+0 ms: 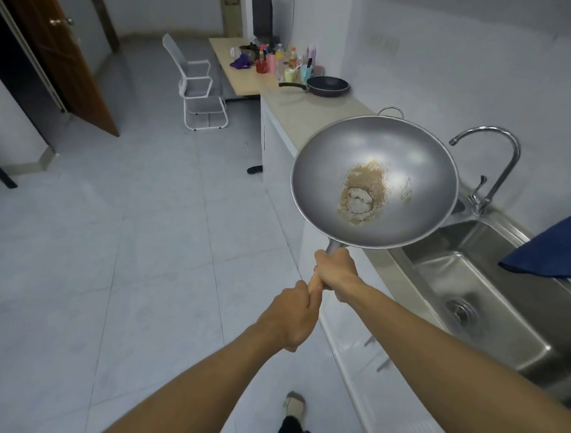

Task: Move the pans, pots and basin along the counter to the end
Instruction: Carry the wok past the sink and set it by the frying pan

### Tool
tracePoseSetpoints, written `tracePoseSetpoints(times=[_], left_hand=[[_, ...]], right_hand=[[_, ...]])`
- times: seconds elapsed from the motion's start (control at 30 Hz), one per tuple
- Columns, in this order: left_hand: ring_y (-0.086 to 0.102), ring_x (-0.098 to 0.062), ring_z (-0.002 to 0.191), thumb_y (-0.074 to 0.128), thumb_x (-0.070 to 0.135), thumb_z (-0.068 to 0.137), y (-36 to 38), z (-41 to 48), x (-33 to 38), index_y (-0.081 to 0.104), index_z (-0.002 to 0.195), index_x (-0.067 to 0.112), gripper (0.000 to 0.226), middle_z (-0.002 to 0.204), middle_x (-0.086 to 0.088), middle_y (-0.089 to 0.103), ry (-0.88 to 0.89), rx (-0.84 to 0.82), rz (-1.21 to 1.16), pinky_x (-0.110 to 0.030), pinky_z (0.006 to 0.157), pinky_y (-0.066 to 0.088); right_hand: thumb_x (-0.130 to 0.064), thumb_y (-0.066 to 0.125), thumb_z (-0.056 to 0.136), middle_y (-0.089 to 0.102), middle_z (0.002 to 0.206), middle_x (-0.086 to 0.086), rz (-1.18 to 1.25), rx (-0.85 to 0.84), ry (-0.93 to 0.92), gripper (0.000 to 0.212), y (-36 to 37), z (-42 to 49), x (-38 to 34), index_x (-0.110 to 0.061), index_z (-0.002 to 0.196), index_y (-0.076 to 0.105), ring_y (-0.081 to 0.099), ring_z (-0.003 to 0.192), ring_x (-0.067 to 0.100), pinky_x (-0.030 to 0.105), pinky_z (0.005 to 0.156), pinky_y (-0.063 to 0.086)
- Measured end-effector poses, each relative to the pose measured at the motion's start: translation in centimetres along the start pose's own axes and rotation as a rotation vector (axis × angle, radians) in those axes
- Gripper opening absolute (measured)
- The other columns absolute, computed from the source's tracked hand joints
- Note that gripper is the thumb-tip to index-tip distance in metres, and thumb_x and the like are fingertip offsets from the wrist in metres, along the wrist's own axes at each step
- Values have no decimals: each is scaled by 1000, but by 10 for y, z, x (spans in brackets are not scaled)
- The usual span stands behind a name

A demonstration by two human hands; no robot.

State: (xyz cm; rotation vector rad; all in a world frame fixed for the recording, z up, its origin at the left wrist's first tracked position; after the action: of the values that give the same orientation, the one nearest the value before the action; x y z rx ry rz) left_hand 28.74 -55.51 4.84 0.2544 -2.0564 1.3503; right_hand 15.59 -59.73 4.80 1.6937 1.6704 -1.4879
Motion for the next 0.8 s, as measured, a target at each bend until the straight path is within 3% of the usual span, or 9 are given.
tracePoseSetpoints(times=[0.13, 0.37, 0.6, 0.8], left_hand=[[62, -20, 68, 15, 63, 99, -28, 71, -4, 49, 96, 17, 58, 80, -3, 62, -4, 22, -1, -41, 67, 56], [52, -12, 60, 16, 60, 100, -78, 179, -4, 45, 87, 22, 50, 72, 2, 56, -7, 40, -29, -26, 56, 41], [56, -14, 63, 15, 62, 99, -107, 267, -21, 48, 90, 20, 54, 75, 0, 60, -51, 26, -73, -30, 60, 49], [55, -11, 62, 15, 62, 100, -151, 357, -51, 46, 86, 24, 50, 73, 3, 57, -13, -4, -43, -24, 57, 42]], right_hand=[[-18, 45, 92, 55, 75, 11, -6, -18, -7, 17, 9, 69, -35, -4, 88, 53, 51, 62, 24, 32, 58, 41], [-17, 44, 91, 55, 73, 13, -42, -54, -5, 16, 23, 174, -99, -5, 83, 51, 51, 61, 25, 34, 58, 42], [-19, 45, 91, 57, 75, 12, -70, -84, 9, 17, 45, 258, -143, -5, 87, 54, 52, 62, 25, 33, 58, 41], [-18, 45, 90, 56, 76, 12, -32, -49, 22, 15, 77, 337, -190, -6, 86, 53, 52, 64, 24, 34, 60, 43]])
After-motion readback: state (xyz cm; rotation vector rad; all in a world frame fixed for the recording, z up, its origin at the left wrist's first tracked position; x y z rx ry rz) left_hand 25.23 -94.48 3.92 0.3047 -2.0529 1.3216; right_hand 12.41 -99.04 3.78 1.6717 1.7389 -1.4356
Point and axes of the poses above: each hand's wrist, its own z-axis towards the middle knuckle, its own y-axis out of the palm, x = y × z, the point moved 8 cm from there along z, towards the middle knuckle
